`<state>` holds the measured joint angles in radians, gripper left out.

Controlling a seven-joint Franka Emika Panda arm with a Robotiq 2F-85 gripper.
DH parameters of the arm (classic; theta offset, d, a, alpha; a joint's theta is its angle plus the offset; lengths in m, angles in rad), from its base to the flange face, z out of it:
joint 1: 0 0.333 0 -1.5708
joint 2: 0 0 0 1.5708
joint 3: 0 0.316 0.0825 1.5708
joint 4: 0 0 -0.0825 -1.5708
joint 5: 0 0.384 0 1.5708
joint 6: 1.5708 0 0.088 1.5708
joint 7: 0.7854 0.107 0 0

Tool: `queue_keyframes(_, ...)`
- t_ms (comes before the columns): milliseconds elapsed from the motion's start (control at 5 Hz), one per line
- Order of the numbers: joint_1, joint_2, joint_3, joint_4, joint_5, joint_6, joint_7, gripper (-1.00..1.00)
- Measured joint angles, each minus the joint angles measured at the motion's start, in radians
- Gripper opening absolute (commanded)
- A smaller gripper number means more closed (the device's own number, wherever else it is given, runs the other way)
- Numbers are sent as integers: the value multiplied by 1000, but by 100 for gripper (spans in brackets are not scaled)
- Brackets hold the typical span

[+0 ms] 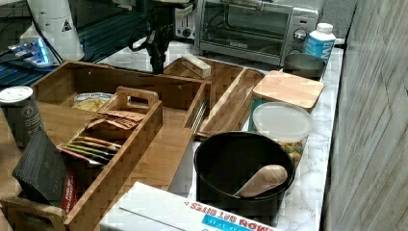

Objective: Close the drawer.

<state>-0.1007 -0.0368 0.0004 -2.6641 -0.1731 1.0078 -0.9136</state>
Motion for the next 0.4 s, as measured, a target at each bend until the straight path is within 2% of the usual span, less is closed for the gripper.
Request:
queue_keyframes(200,-26,13,-20,4,2,0,-42,-100)
queue_keyframes(400,-52,9,-22,20,-65,-18,-56,-100)
